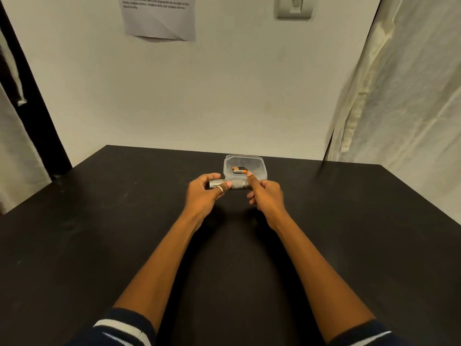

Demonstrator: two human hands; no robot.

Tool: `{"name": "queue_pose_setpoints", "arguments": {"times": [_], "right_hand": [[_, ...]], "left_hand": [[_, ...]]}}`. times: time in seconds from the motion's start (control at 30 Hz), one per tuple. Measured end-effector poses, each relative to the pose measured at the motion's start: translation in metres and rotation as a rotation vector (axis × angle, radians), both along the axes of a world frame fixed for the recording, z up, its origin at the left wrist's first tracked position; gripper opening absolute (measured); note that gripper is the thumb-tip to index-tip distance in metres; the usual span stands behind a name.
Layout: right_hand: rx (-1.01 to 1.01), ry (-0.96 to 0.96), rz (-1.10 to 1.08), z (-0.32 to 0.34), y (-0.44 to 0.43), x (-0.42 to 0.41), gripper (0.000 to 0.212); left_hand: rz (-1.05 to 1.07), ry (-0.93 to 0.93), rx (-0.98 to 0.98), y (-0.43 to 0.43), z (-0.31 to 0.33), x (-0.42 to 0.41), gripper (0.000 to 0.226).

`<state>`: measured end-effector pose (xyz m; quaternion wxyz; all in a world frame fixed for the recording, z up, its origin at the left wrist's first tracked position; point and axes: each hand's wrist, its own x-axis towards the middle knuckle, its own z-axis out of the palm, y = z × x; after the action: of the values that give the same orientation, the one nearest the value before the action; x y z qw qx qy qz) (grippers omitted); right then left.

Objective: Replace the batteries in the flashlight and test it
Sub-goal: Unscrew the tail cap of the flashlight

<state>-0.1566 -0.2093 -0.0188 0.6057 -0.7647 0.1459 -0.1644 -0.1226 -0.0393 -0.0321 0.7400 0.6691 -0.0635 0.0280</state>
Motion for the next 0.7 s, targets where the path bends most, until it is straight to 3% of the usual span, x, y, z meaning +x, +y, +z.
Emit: {"name": "queue_pose_setpoints", "arguments": {"times": [0.33,0.53,0.7], "right_hand": [[0.021,-0.043,0.088,-0.011,-0.008,0.008,0.033],[0.25,-0.065,0.291,-0.006,-0.022,0.001,0.014],[0.261,-0.05,0.221,-0.005,-0.017,0.001,0.026]], "left_hand": [[-0.099,0.083,-0.074,0.001,-0.005,0.015,0.033],[-0.098,0.104,-0.086,0.002,-0.003,0.015,0.035],[-0.106,0.095,-0.092,0.002,-0.002,0.013,0.033]]}}
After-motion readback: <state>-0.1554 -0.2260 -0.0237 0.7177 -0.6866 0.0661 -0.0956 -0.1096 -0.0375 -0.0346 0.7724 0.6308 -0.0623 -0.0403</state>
